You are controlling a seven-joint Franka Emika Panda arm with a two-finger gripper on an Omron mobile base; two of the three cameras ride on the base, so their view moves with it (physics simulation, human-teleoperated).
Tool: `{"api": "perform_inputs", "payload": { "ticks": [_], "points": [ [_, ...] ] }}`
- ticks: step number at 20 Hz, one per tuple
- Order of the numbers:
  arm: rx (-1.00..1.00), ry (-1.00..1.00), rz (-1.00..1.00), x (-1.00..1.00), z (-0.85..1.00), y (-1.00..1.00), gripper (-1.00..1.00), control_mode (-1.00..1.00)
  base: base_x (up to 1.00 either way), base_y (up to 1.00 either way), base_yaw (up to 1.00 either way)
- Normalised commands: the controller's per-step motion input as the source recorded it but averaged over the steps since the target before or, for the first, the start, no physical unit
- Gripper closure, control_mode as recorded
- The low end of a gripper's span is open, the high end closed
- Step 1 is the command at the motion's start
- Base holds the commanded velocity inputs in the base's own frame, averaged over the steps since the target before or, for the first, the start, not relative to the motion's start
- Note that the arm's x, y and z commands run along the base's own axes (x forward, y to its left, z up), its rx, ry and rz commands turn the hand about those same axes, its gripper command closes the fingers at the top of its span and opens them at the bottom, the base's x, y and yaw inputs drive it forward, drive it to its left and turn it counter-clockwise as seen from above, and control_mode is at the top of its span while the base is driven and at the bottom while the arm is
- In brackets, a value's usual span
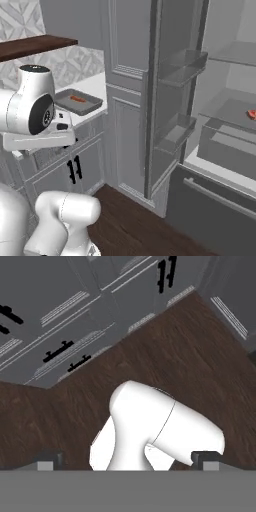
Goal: Place one carrot and one steak in each tupperware on the nearby counter, to pack two identical lunches.
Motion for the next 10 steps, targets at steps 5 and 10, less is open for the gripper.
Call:
{"api": "perform_inputs", "payload": {
  "ticks": [5, 10],
  "points": [
    [0.00, 0.00, 0.00, 0.00, 0.00, 0.00, -1.00, 1.00, -0.12, -0.24, -0.48],
    [0.00, 0.00, 0.00, 0.00, 0.00, 0.00, -1.00, 1.00, -0.17, -0.59, -0.37]
  ]
}}
